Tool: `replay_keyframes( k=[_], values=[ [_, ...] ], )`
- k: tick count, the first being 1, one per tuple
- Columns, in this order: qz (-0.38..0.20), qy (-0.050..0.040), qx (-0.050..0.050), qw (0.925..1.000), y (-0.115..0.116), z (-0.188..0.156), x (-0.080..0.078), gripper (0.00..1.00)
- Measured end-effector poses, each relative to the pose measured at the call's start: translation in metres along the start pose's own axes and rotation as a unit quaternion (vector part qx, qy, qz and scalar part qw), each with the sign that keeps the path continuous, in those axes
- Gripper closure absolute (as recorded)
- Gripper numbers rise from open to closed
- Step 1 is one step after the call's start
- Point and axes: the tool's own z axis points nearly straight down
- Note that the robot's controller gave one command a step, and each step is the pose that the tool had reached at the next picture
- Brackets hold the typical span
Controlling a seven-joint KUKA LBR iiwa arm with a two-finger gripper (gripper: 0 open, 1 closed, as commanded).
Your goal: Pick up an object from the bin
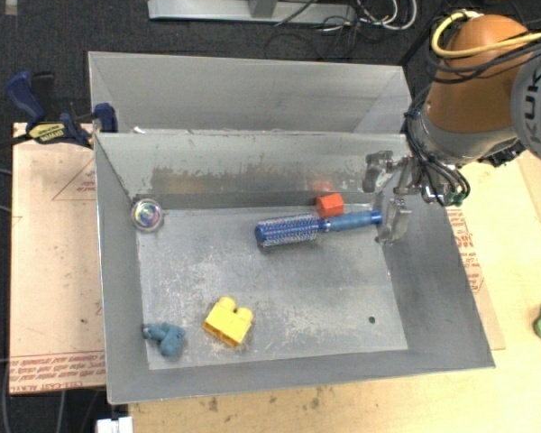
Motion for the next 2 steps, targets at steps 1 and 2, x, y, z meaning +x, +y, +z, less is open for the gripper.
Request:
replay_keyframes(
  k=[1,2],
  values=[
    [0.016,-0.0006,-0.001,0.9999,0.018,0.102,-0.028,0.00],
    [0.025,-0.0019,-0.002,0.9997,0.094,0.147,-0.031,0.00]
  ],
)
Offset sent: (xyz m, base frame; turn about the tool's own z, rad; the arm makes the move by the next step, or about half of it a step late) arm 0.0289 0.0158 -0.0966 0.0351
